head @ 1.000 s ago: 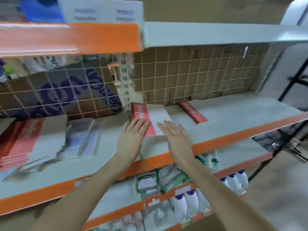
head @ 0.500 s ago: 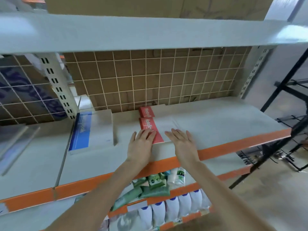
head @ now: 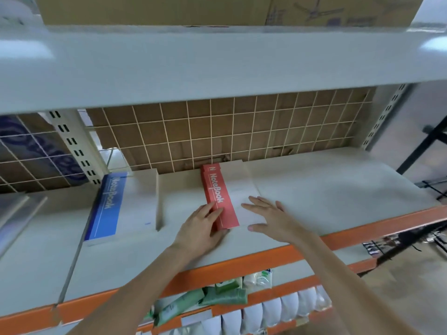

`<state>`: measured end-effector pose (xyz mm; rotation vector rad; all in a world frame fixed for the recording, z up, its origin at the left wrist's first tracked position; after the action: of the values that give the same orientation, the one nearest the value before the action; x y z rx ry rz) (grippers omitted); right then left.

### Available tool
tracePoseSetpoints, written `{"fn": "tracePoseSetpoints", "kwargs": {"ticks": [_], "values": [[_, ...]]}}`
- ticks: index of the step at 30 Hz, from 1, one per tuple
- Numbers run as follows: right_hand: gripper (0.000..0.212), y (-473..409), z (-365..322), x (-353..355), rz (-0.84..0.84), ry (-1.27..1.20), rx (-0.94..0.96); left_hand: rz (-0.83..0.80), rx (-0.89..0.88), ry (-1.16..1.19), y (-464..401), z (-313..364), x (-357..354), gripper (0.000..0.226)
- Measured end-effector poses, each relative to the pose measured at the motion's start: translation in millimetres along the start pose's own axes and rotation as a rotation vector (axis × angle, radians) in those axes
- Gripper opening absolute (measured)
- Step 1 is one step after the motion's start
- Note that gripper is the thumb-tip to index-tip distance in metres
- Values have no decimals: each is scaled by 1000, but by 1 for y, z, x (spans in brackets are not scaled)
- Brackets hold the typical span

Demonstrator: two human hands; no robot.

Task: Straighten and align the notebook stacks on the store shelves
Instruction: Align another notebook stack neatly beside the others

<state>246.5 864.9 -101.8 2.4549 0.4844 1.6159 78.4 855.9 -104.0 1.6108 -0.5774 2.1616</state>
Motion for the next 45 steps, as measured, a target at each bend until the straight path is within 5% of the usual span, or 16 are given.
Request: {"fn": "tracePoseSetpoints", "kwargs": {"ticks": [12,25,45], "values": [[56,-19,29,31,130,-96,-15,186,270,132,-3,-8,4,59],[43,-18,42,36,347,-272,47,459,318,-23,9,-1,11,38],[44,-25,44,21,375,-62,91,367,421,-120,16,-4,13,29]]}}
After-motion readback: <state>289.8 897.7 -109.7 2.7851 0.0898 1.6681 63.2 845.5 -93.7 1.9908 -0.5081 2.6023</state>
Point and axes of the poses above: each hand's wrist, its own y-axis away from the middle knuckle, its own x-axis out of the back of the hand, z = x × y, the point moved 8 cm from there along -y, towards the middle knuckle, and after that the axes turned 11 degrees about -x, right-handed, at the moved point
